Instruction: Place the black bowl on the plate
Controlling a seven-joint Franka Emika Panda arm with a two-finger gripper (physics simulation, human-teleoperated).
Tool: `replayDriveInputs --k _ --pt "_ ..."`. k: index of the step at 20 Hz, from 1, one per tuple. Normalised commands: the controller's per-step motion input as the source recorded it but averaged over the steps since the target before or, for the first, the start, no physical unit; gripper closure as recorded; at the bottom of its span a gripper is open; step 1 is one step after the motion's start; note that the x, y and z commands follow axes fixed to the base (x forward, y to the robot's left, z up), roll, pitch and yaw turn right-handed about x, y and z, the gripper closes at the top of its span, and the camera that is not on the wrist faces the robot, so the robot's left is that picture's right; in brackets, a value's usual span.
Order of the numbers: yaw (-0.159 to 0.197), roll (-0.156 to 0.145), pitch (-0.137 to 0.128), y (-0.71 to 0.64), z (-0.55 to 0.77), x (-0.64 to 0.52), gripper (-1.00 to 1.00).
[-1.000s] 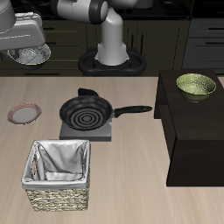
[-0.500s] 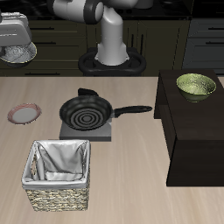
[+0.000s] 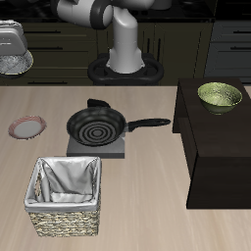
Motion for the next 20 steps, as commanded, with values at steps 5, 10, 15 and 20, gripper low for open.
replayDriveInputs --k 5,10,15,20 --pt "0.016 -0.012 -0.019 -0.01 -0.17 -0.05 1.0" --pt "-0.008 -0.019 0.007 -0.05 -0.25 -0.05 1.0" --pt "0.011 -0.031 0.014 -0.1 -0.28 -0.04 1.0" --pt "-0.01 -0.032 0.09 -0.13 -0.35 0.1 1.0"
